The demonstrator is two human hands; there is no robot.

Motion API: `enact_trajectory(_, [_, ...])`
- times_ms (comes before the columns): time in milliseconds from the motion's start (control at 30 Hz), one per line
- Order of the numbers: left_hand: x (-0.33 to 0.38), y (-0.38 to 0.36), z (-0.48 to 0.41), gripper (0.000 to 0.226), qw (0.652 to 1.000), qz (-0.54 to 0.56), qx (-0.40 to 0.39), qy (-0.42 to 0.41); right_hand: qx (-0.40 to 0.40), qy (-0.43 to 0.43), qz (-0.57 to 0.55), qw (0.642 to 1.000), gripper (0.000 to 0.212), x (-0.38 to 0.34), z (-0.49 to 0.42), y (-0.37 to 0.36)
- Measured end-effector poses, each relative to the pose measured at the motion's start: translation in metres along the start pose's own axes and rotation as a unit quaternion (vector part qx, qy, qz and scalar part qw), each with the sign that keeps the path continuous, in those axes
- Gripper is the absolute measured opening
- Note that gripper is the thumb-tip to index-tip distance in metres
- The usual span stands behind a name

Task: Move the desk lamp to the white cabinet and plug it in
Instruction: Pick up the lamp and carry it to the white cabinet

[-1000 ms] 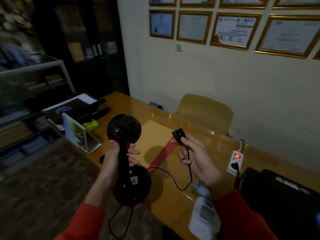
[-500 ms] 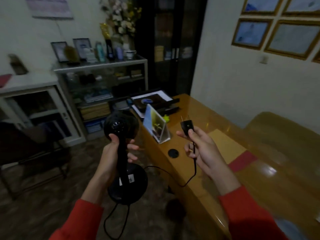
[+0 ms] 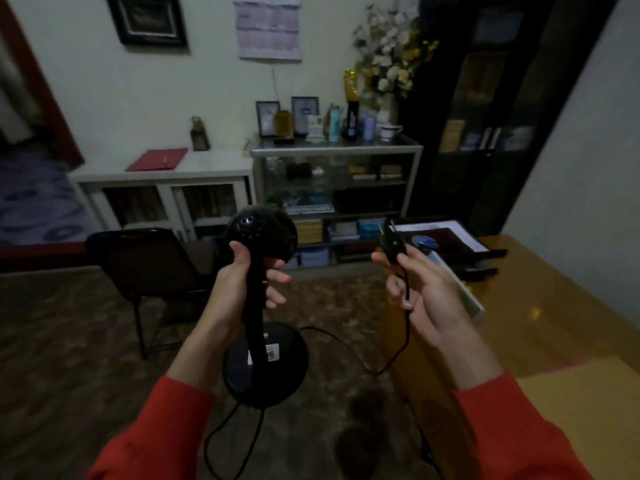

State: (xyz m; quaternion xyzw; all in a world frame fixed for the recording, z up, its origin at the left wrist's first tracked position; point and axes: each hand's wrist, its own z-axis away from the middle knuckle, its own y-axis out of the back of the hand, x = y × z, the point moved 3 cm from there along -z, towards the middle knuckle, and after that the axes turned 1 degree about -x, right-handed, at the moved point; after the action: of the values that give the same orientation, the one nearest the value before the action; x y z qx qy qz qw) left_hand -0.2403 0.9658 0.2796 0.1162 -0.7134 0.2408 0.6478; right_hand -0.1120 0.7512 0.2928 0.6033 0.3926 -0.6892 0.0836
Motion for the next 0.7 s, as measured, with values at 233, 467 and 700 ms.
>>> enact_trajectory(233, [0.034, 0.074, -0.116, 0.072, 0.998, 0.025, 0.049, -0.025, -0.065, 0.037, 0.026, 0.997, 0.03, 0.004, -0.153, -0.058])
enact_trajectory(467, [0.062, 0.144, -0.234, 0.073, 0.995, 0.016, 0.075, -0.062, -0.096, 0.049, 0.062, 0.992, 0.021, 0.01, -0.307, -0.112])
enact_trajectory(700, [0.077, 0.206, -0.343, 0.074, 0.994, -0.008, 0.089, -0.065, -0.125, 0.033, 0.072, 0.989, 0.022, 0.036, -0.441, -0.167])
